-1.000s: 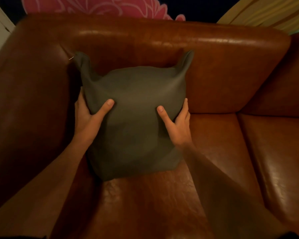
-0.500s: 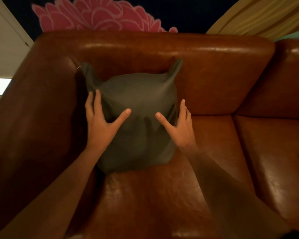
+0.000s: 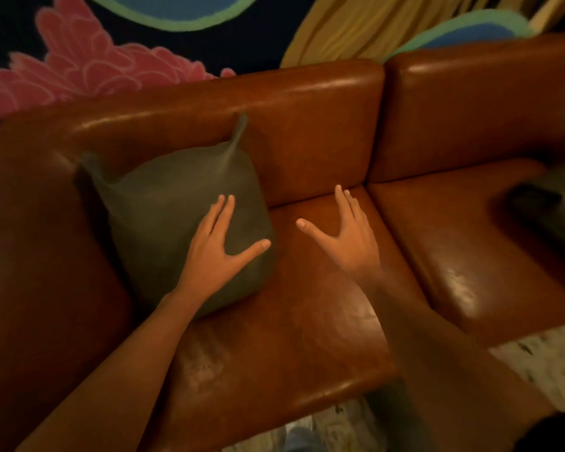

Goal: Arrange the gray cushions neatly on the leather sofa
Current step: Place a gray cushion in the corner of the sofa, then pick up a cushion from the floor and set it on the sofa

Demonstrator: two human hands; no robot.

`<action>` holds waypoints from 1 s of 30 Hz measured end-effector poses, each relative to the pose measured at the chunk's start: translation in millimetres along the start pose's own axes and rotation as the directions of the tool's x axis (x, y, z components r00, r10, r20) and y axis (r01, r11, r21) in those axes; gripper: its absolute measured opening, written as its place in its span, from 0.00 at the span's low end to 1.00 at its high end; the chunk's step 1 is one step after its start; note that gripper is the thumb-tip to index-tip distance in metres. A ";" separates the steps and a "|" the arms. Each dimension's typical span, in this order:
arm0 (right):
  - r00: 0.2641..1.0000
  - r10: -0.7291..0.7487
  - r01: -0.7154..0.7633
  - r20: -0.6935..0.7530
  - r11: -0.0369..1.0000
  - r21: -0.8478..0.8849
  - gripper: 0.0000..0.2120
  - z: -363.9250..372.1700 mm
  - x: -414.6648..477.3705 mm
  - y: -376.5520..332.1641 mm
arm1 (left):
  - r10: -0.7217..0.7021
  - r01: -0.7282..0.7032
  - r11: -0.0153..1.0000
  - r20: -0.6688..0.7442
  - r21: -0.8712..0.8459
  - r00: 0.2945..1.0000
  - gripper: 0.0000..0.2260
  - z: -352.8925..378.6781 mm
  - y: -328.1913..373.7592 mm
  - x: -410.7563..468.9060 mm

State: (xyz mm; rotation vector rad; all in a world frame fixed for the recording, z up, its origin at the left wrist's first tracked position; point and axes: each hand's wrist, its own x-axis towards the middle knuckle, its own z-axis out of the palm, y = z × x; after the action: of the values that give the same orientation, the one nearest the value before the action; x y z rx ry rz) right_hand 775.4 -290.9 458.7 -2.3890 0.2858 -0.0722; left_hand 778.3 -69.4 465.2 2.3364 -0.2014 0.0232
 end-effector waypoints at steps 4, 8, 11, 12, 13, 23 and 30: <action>0.997 0.047 -0.046 -0.063 0.999 0.023 0.45 -33.1 -38.4 36.6 | 0.080 -0.076 0.997 0.147 -0.028 0.986 0.43 30.0 31.7 -15.2; 0.986 0.127 -0.122 -0.106 0.991 0.047 0.45 -60.6 -79.8 74.4 | 0.140 -0.131 0.990 0.277 -0.049 0.951 0.43 65.4 64.7 -34.3; 0.971 0.207 -0.202 -0.123 0.978 0.052 0.43 -81.8 -119.0 108.1 | 0.184 -0.178 0.983 0.397 -0.052 0.899 0.42 97.6 92.3 -50.2; 0.963 0.237 -0.232 -0.131 0.971 0.055 0.42 -89.6 -132.6 120.8 | 0.199 -0.193 0.979 0.439 -0.059 0.876 0.42 108.9 101.4 -55.5; 0.952 0.271 -0.264 -0.145 0.962 0.063 0.42 -98.2 -146.3 134.5 | 0.211 -0.201 0.977 0.476 -0.073 0.854 0.42 120.7 110.6 -61.2; 0.877 0.436 -0.424 -0.203 0.900 0.103 0.41 -192.9 -248.4 271.9 | 0.250 -0.246 0.965 0.590 -0.089 0.767 0.41 245.5 198.4 -135.9; 0.906 0.408 -0.404 -0.114 0.913 0.055 0.41 -252.7 -305.9 366.6 | 0.166 -0.155 0.986 0.518 -0.064 0.839 0.39 324.9 264.6 -214.8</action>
State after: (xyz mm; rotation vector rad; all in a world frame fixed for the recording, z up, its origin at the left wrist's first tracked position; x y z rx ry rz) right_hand 376.4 -651.6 408.3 -2.2492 0.8301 -0.0300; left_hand 511.4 -453.2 409.3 2.2515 -0.6654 -0.5381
